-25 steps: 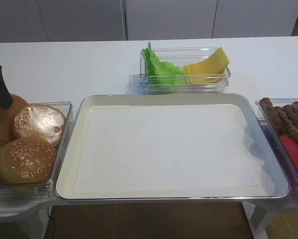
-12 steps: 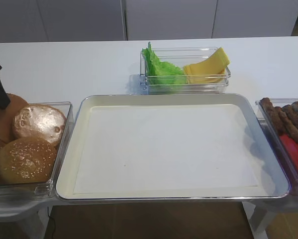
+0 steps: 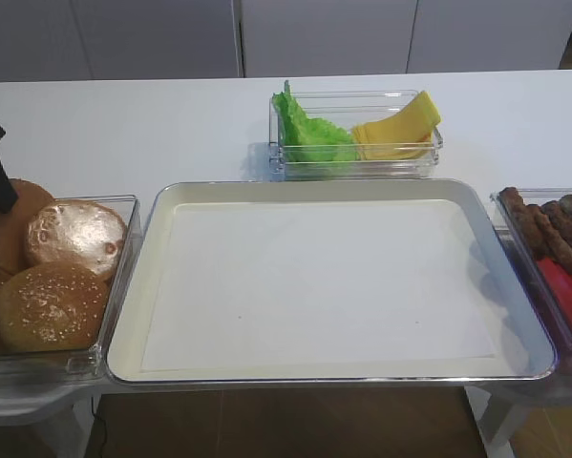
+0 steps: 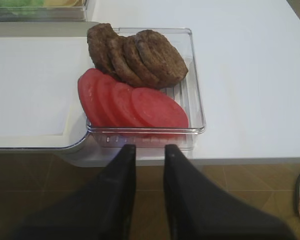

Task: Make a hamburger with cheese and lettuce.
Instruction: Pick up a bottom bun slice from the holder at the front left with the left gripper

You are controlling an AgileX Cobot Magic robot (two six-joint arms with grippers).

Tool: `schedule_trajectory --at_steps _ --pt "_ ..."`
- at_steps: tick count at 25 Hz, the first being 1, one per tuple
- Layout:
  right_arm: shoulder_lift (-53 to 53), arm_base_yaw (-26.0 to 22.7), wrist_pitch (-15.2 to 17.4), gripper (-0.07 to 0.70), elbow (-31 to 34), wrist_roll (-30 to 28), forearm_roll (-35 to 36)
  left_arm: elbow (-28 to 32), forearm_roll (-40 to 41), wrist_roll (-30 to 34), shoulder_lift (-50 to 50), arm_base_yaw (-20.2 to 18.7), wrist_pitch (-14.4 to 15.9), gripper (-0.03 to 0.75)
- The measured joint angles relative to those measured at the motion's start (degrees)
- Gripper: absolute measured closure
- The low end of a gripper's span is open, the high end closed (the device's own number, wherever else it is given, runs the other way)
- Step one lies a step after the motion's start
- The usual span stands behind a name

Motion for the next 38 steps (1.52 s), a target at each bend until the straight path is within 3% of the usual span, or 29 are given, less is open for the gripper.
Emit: schedule_trajectory --at_steps 6,12,34,38 --pt "0.00 0.00 0.00 0.479 0.00 0.00 0.00 0.00 -0.73 0.00 0.00 0.00 0.00 0.532" --pt "0.00 0.00 0.00 0.479 0.00 0.00 0.00 0.00 -1.09 0.00 0.00 0.00 0.00 0.583" --pt "0.00 0.00 0.00 0.479 0.00 0.00 0.00 -0.11 1.30 -1.62 -6.82 0.00 0.11 0.596" --pt "0.00 0.00 0.00 0.479 0.00 0.00 0.00 -3.66 1.62 -2.69 -9.06 0.00 0.44 0.597"
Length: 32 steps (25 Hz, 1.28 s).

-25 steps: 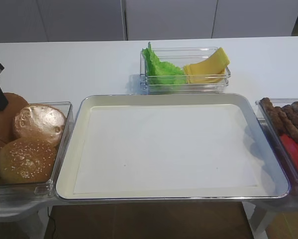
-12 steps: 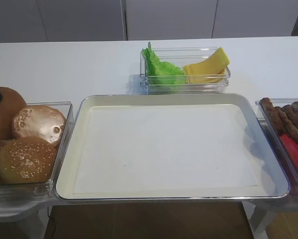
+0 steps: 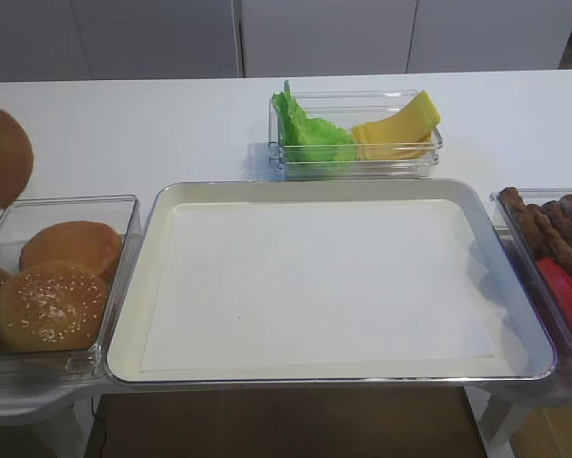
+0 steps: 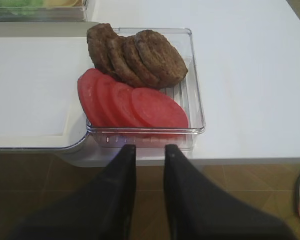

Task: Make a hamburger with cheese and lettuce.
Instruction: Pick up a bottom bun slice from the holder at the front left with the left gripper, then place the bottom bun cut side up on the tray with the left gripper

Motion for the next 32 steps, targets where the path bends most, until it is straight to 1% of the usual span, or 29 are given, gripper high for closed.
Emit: schedule_trajectory --at_steps 3,5,8,12,15,19,22,25,27,29,32 --pt "0.00 0.00 0.00 0.479 0.00 0.00 0.00 -4.07 0.00 -2.26 -1.68 -0.24 0.14 0.597" --pt "0.00 0.00 0.00 0.479 0.00 0.00 0.00 -6.46 0.00 -2.95 -2.78 -1.41 0.14 0.597" --pt "0.00 0.00 0.00 0.479 0.00 0.00 0.00 -8.24 0.00 -3.66 -3.80 -5.78 0.36 0.599" --pt "0.00 0.00 0.00 0.479 0.00 0.00 0.00 -8.49 0.96 -6.05 -3.80 -15.40 0.75 0.600" --pt "0.00 0.00 0.00 0.479 0.00 0.00 0.00 -8.49 3.73 -7.65 -3.80 -25.01 0.66 0.600" --pt "0.00 0.00 0.00 0.479 0.00 0.00 0.00 -8.49 10.99 -12.36 -1.26 -37.28 -1.85 0.600" --pt "0.00 0.00 0.00 0.479 0.00 0.00 0.00 -8.49 19.52 -16.17 2.17 -46.16 -4.01 0.600" --pt "0.00 0.00 0.00 0.479 0.00 0.00 0.00 -8.49 28.96 -22.68 5.71 -53.13 -5.53 0.600" --pt "0.00 0.00 0.00 0.479 0.00 0.00 0.00 -8.49 34.70 -26.13 7.79 -56.71 -5.91 0.601" --pt "0.00 0.00 0.00 0.479 0.00 0.00 0.00 -8.49 40.00 -28.77 9.89 -59.90 -6.25 0.601" --pt "0.00 0.00 0.00 0.479 0.00 0.00 0.00 -8.49 44.93 -32.04 12.62 -63.29 -7.06 0.601"
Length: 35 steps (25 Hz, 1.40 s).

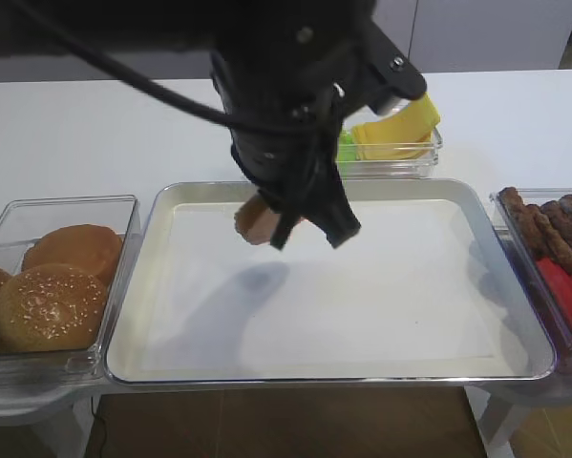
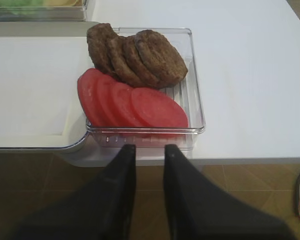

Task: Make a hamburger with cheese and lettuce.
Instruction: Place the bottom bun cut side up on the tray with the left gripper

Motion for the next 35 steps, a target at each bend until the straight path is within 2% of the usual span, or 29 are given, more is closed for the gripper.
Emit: schedule_trajectory --at_steps 7,10,20,35 --pt "0.00 0.00 0.00 0.479 0.00 0.00 0.00 0.00 9.30 -5.70 5.64 -5.12 -1.74 0.601" --pt "0.00 0.00 0.00 0.479 0.00 -0.12 0.00 -0.14 11.35 -6.39 6.80 -5.90 -1.98 0.603" --pt "0.00 0.00 0.00 0.479 0.00 -0.23 0.00 -0.27 12.86 -7.09 9.51 -5.90 -0.53 0.603" --pt "0.00 0.00 0.00 0.479 0.00 0.01 0.00 -0.40 11.34 -8.09 9.70 -5.90 -0.64 0.603"
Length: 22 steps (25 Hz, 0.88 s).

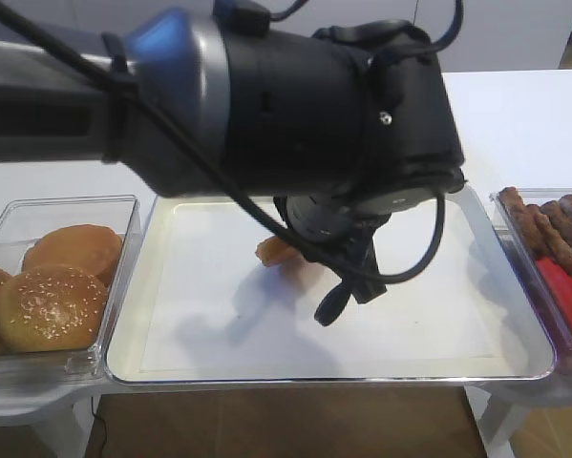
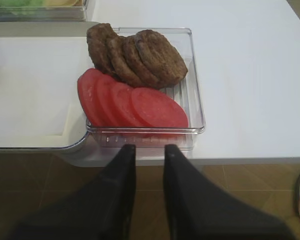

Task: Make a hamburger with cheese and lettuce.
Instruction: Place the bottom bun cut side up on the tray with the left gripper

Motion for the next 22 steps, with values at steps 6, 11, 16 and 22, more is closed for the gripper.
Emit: schedule_trajectory --at_steps 6,11,16,22 --pt "0.00 0.00 0.00 0.479 0.00 0.00 0.00 -0.04 -0.69 0.00 0.76 0.00 0.11 0.603" --pt "0.00 0.00 0.00 0.479 0.00 0.00 0.00 -0.04 -0.82 0.00 0.76 0.00 0.11 0.603" --pt "0.00 0.00 0.00 0.479 0.00 0.08 0.00 -0.04 -0.95 0.00 0.76 0.00 0.11 0.602" --pt "0.00 0.00 0.00 0.479 0.00 0.08 0.00 -0.04 -1.06 0.00 0.76 0.00 0.11 0.557"
